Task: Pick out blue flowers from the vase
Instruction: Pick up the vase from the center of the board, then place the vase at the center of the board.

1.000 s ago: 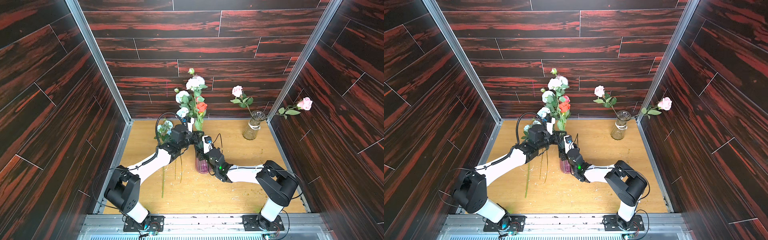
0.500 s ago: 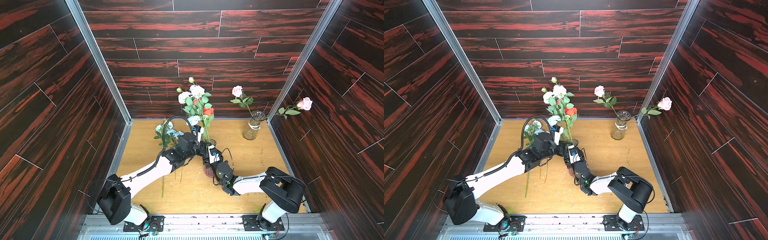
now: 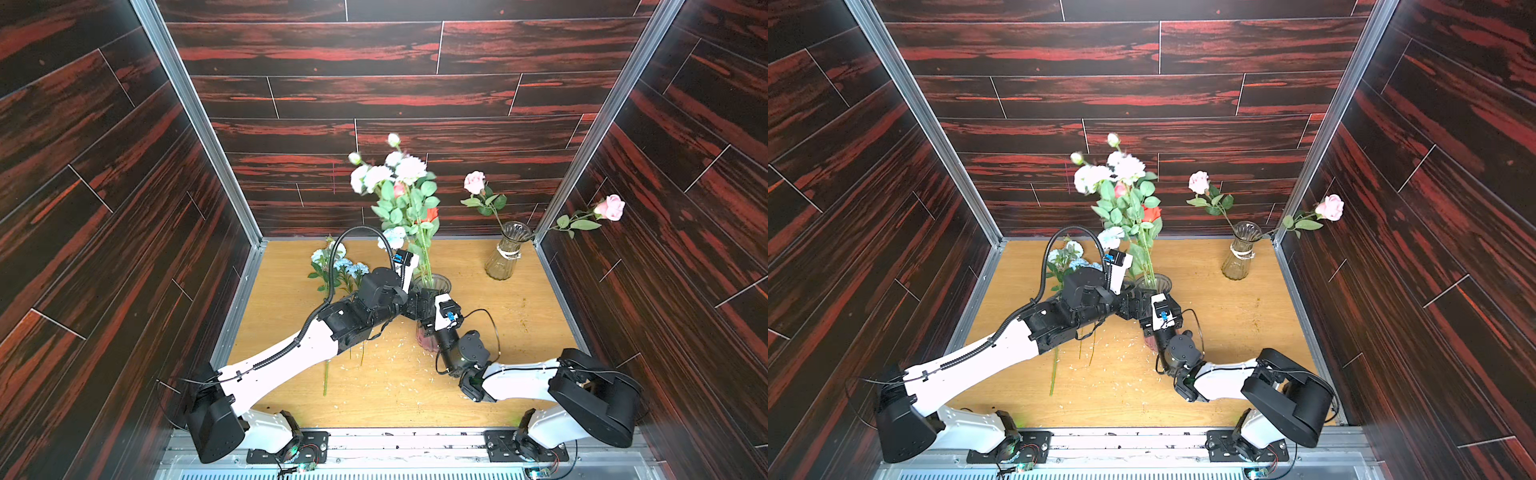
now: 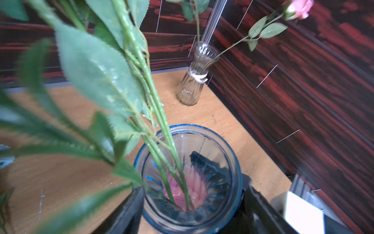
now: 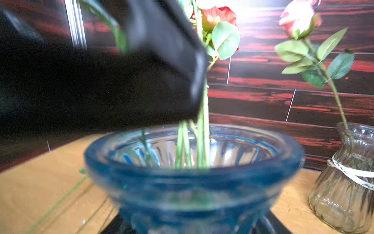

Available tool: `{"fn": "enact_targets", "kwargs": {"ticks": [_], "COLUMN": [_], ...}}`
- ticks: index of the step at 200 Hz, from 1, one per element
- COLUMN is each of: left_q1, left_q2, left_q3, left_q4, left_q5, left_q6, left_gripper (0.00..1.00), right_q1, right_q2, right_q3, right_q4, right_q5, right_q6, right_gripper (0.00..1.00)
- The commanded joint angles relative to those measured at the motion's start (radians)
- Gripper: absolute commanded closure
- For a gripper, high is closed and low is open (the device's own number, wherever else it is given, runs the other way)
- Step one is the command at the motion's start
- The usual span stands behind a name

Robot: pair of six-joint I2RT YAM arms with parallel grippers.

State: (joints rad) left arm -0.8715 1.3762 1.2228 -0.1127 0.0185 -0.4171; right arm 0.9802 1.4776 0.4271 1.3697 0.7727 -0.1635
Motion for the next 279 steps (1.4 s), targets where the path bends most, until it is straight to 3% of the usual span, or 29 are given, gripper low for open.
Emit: {"fn": "enact_targets", "kwargs": {"ticks": [1, 25, 65, 92, 106, 133, 148, 178, 221, 244, 279], "left_q1": [-0.023, -0.030, -0.031, -0.021, 0.015, 0.112, 0.133, 0.135, 0.143, 0.143, 0.143], "left_q2": [-0.033, -0.068, -0.144, -0.134, -0.094, 0.012, 0.075, 0.211, 0.281, 0.294, 0.305], "left_q3": [0.057, 0.091, 0.124, 0.191, 0.243, 0.326, 0.378, 0.497, 0.526, 0.524, 0.529], "left_q4": [-0.093, -0.159, -0.325, -0.412, -0.448, -0.453, -0.493, -0.596, -0.627, -0.625, -0.617], "left_q5": [0.028, 0.012, -0.161, -0.193, -0.141, 0.100, 0.180, 0.278, 0.318, 0.338, 0.355], "left_q6": [0.000, -0.005, -0.057, -0.079, -0.098, -0.158, -0.181, -0.183, -0.192, -0.196, -0.201], "left_gripper": [0.16, 0.15, 0.15, 0.16, 0.20, 0.28, 0.29, 0.30, 0.39, 0.50, 0.87], "right_q1": [0.008, 0.008, 0.007, 0.009, 0.011, 0.014, 0.016, 0.017, 0.018, 0.018, 0.018], "right_q2": [-0.064, -0.078, -0.099, -0.106, -0.106, -0.100, -0.099, -0.103, -0.111, -0.107, -0.093], "right_q3": [0.016, 0.011, -0.003, -0.010, -0.013, -0.009, -0.008, -0.007, -0.013, -0.011, -0.002], "right_q4": [0.239, 0.243, 0.246, 0.253, 0.259, 0.259, 0.260, 0.261, 0.261, 0.259, 0.259], "right_q5": [-0.008, -0.011, -0.023, -0.019, -0.016, -0.016, -0.016, -0.016, -0.015, -0.015, -0.011], "right_q6": [0.026, 0.030, 0.035, 0.017, 0.009, 0.003, 0.001, -0.003, -0.008, -0.013, -0.019], "right_gripper": [1.00, 1.00, 1.00, 1.00, 1.00, 1.00, 1.00, 1.00, 1.00, 1.00, 1.00]}}
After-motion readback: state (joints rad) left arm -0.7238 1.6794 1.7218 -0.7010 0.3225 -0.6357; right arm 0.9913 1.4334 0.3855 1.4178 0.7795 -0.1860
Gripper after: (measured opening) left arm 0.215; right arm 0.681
